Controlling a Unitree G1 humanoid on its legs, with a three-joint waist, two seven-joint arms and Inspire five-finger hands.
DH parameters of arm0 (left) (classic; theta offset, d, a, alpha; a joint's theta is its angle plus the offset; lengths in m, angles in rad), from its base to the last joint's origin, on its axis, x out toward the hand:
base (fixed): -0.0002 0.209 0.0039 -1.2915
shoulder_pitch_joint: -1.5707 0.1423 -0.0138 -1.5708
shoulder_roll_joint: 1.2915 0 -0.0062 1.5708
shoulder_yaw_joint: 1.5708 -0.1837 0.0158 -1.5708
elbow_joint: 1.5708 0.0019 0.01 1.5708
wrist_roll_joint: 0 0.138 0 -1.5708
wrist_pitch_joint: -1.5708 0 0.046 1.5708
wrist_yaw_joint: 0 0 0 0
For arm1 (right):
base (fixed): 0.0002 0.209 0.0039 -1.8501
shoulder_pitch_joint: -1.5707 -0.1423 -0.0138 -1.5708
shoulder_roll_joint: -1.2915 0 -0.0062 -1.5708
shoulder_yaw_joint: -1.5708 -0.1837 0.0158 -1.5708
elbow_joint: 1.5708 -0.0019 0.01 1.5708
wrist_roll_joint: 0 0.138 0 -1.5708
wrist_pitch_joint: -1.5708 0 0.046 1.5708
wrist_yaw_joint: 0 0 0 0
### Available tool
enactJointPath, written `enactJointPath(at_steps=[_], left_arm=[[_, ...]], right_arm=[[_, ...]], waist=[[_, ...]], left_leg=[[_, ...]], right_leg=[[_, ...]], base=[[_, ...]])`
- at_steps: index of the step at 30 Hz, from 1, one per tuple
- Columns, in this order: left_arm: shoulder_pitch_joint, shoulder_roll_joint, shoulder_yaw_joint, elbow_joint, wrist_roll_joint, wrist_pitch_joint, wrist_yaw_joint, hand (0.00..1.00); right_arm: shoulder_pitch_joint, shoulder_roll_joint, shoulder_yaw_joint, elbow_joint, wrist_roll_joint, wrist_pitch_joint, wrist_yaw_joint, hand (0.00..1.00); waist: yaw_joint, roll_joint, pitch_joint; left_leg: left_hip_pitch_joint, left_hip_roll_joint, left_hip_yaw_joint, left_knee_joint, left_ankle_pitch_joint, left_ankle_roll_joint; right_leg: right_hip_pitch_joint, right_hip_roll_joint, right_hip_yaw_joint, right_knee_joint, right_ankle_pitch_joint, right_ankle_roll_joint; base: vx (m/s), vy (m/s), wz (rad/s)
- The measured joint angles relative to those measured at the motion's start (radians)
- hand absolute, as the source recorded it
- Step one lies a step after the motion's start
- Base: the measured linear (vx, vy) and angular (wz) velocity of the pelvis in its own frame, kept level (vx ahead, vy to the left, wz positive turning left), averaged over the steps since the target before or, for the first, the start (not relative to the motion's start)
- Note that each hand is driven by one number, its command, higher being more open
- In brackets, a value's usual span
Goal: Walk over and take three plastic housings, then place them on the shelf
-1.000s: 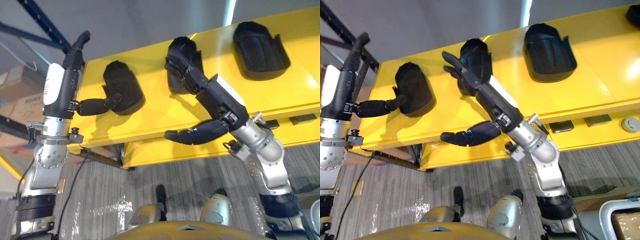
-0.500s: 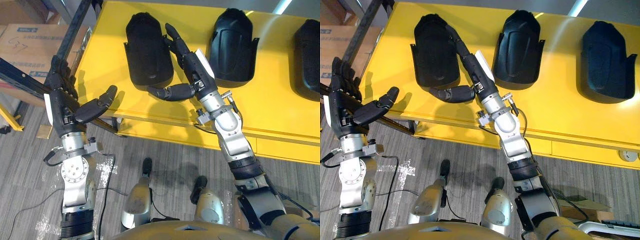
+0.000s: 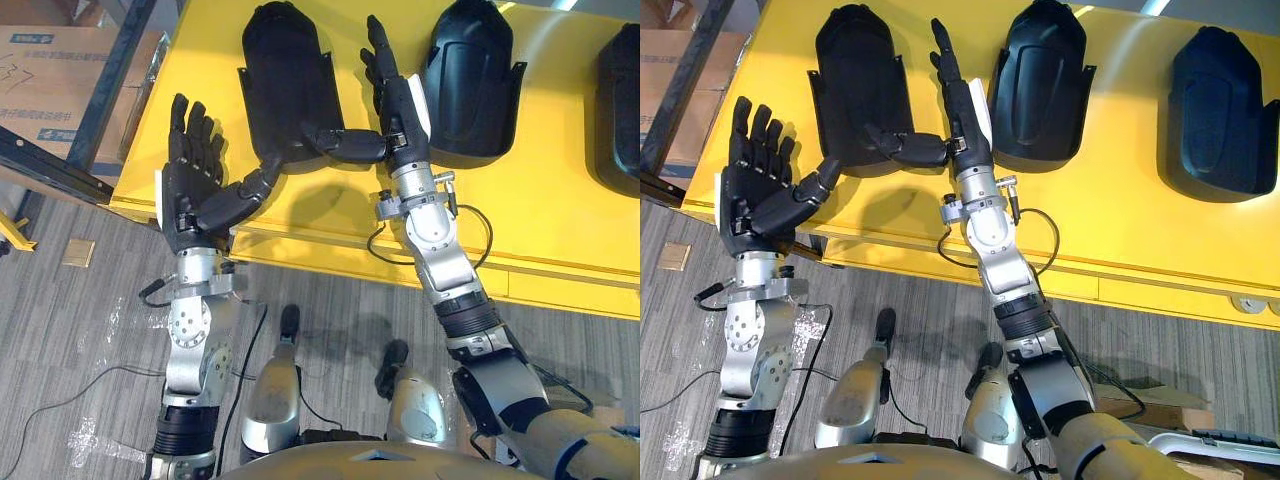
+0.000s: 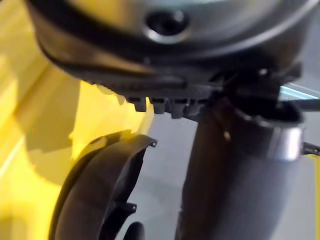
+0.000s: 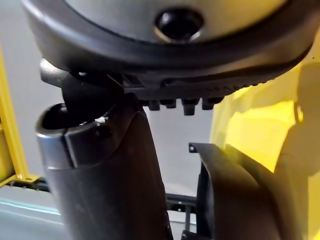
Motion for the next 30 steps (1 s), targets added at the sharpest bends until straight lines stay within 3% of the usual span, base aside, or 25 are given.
enactJointPath(at_steps=[16, 30], left_arm=[[-0.122, 0.013, -0.028, 0.1, -0.008, 0.07, 0.025, 1.0], [-0.219, 0.054, 0.03, 0.162, -0.007, 0.087, 0.054, 1.0]], right_arm=[[-0.052, -0.007, 0.049, 0.039, 0.131, 0.025, 0.215, 1.0], [-0.052, -0.005, 0.061, 0.038, 0.175, 0.079, 0.248, 1.0]], waist=[[-0.01, 0.0, 0.0], [-0.029, 0.0, 0.0]], left_leg=[[0.012, 0.001, 0.023, 0.0, -0.002, -0.001], [0.014, 0.001, 0.037, 0.0, -0.002, -0.001]], right_leg=[[-0.006, 0.001, 0.024, -0.001, 0.007, -0.002], [-0.007, 0.004, 0.035, -0.017, 0.022, -0.002]], base=[[-0.01, -0.024, -0.04], [-0.01, -0.011, -0.02]])
